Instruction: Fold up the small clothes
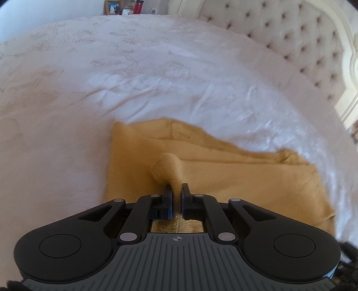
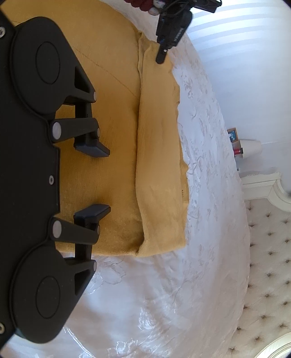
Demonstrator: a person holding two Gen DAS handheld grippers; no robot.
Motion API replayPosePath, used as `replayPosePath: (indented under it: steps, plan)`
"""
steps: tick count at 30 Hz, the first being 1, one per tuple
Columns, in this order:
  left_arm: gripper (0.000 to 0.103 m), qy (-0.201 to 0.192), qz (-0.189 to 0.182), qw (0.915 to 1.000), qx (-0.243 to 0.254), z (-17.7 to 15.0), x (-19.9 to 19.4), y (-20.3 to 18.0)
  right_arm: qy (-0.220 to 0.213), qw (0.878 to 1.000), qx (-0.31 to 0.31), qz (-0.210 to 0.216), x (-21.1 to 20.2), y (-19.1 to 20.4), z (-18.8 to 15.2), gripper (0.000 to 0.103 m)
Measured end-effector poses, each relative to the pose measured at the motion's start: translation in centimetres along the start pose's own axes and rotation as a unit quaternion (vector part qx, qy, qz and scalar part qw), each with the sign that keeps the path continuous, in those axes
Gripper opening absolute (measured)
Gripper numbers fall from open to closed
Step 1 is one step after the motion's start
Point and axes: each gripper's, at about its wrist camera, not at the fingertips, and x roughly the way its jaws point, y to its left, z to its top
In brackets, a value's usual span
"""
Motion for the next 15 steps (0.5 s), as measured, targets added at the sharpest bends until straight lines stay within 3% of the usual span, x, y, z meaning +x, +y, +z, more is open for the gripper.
replayPosePath:
  steps: [11, 15]
  plan:
    - [0.027, -0.032, 0.046, 0.9965, 0.062, -2.0, 0.0, -0.5, 0.0, 1.0, 0.01, -0.004, 0.1, -0.4, -0.4, 0.056]
    - [0.045, -0.052, 0.114, 0.9876, 0.095, -2.7, -0.8, -1.1, -0.002, 1.0, 0.014, -0.002, 0.1, -0.6, -0.5, 0.056]
